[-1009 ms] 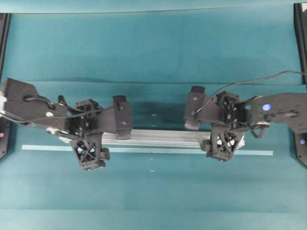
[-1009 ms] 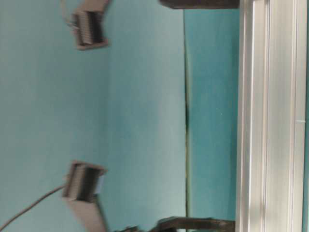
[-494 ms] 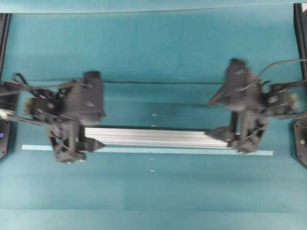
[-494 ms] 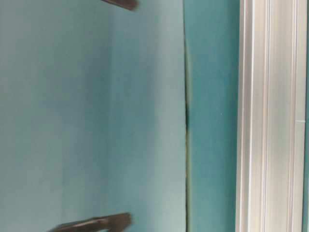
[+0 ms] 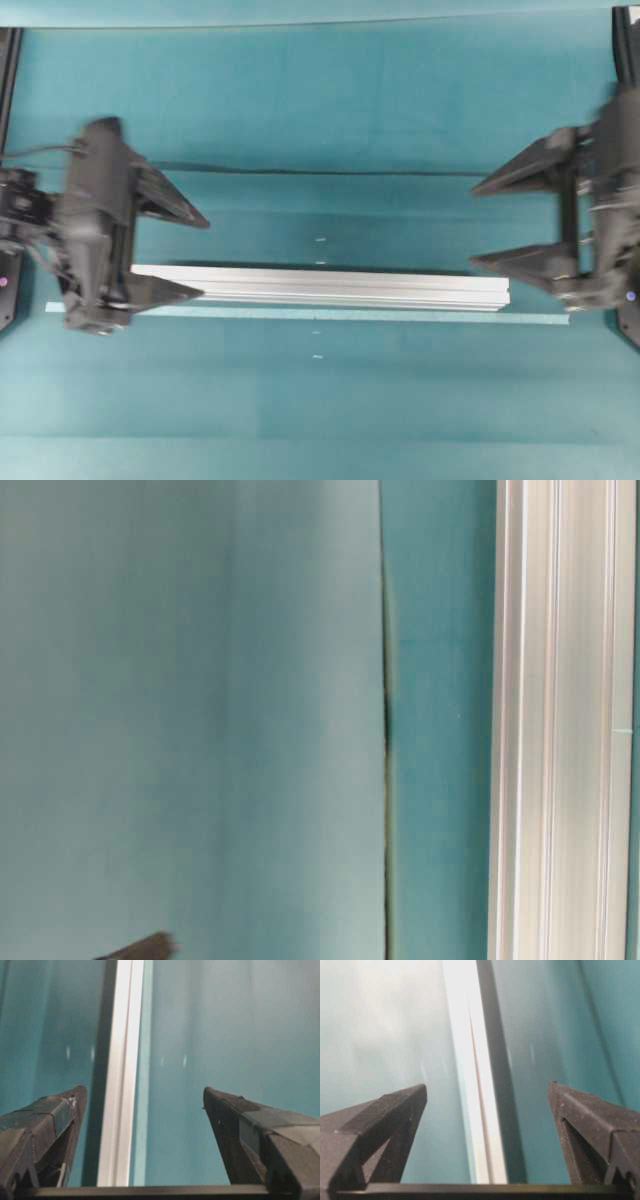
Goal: Lift the metal rail with both hands and move it towards you.
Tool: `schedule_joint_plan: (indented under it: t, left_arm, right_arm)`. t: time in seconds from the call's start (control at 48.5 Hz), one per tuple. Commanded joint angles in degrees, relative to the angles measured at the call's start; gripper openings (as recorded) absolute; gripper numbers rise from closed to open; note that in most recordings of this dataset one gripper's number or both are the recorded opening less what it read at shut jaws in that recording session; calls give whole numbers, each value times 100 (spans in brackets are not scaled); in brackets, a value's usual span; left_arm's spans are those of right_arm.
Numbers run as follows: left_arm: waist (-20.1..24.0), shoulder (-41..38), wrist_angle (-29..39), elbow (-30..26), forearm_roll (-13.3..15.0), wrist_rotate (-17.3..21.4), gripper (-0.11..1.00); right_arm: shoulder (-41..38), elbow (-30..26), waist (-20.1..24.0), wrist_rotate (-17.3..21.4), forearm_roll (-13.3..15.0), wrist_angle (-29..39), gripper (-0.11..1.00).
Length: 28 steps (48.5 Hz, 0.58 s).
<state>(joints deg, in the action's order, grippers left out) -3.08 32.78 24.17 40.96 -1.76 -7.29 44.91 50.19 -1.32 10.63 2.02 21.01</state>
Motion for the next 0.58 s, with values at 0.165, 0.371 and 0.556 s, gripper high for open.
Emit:
schedule_joint_plan:
  t: [0.165, 0.371, 0.556]
  left_arm:
    - [-9, 765, -747, 272, 0, 0, 93]
    - [-9, 1178, -861, 387, 9, -18, 93]
    - [-9, 1371, -861, 448, 0, -26, 93]
  right_arm:
    - [773, 378, -9, -26, 211, -422, 100]
    - [1134, 457, -26, -18, 211, -431, 100]
    - [1204, 475, -97, -18, 211, -404, 100]
